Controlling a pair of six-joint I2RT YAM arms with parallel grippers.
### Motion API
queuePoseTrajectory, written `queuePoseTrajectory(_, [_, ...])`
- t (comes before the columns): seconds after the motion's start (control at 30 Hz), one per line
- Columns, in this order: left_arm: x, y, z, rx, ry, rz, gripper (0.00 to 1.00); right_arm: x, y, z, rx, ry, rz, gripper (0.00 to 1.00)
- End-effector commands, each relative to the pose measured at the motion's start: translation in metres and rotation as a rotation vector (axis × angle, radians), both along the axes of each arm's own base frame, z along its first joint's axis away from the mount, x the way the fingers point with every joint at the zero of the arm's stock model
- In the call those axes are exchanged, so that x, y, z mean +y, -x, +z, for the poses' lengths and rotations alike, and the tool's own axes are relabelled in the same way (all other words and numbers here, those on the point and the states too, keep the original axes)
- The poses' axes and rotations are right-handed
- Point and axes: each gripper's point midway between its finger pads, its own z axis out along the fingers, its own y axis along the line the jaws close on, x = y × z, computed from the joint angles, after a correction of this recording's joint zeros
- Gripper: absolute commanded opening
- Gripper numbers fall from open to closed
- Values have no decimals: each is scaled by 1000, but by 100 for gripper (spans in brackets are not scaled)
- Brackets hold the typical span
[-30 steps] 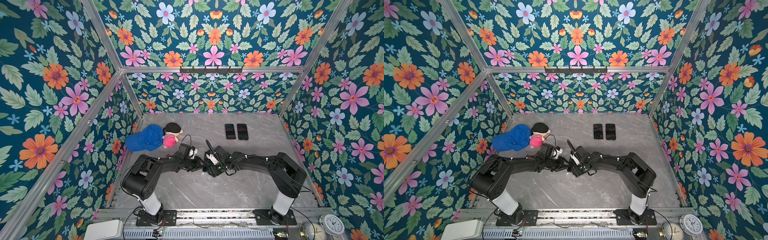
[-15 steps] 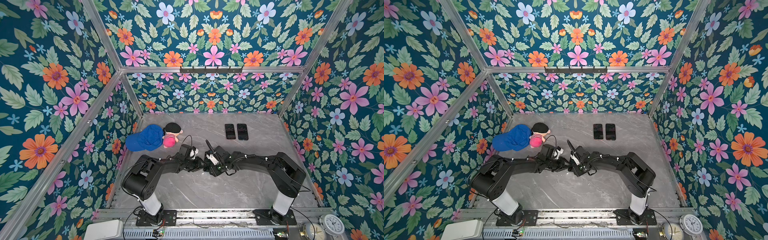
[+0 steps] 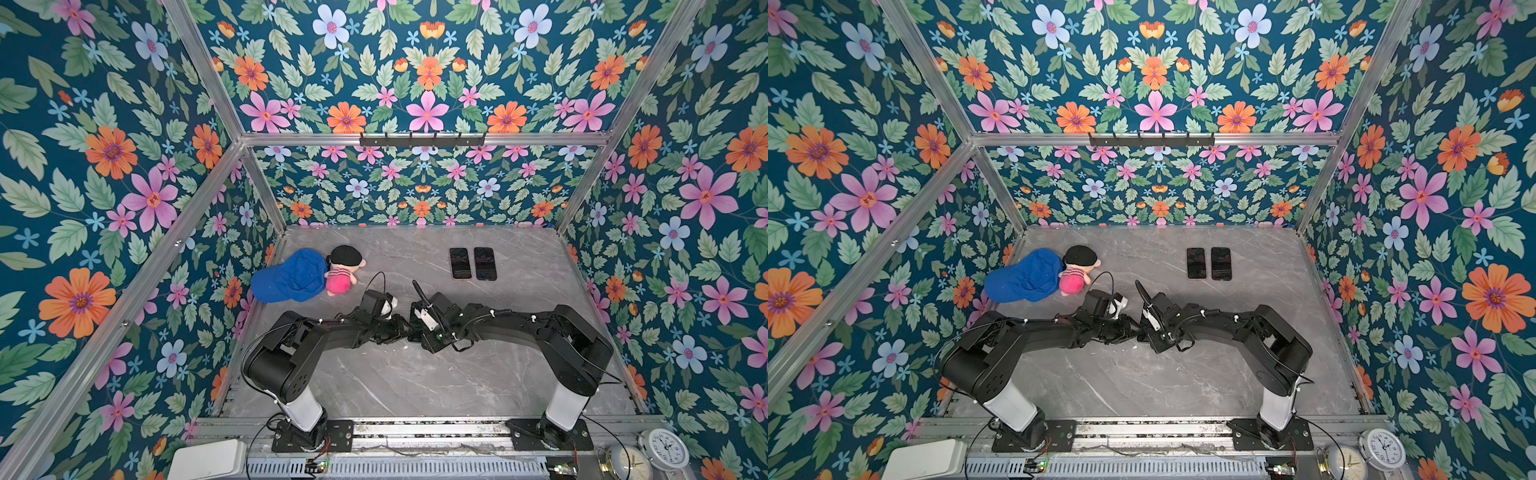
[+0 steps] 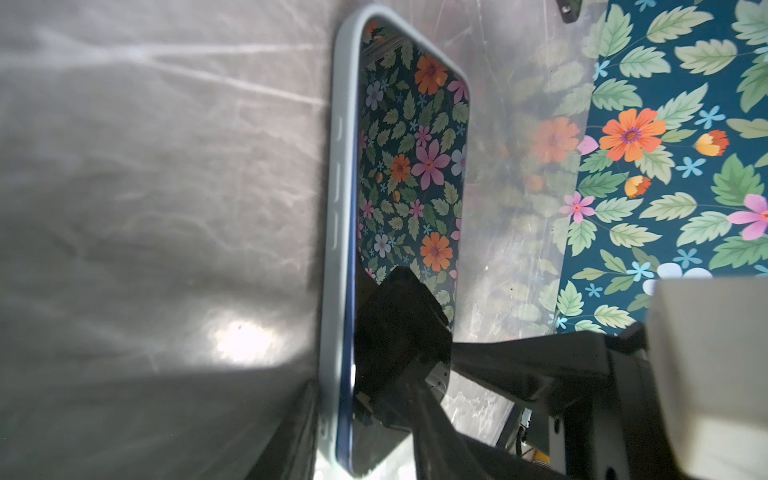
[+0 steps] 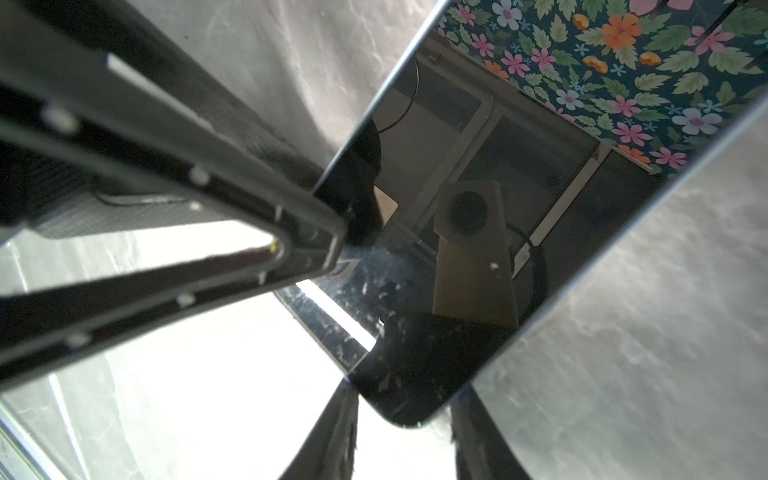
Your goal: Put the phone into the phone case
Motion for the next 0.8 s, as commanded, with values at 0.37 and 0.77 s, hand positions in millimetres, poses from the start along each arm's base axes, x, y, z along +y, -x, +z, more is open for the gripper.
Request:
queuePoseTrajectory(0.37, [17,28,-5,57,-120,-88,44,9,0,-3,8,-44,-3,34])
queuePoseTrajectory(0.77, [26,26,-25,69,-214,-108,29,10,1,-2,7,-49,-1,34])
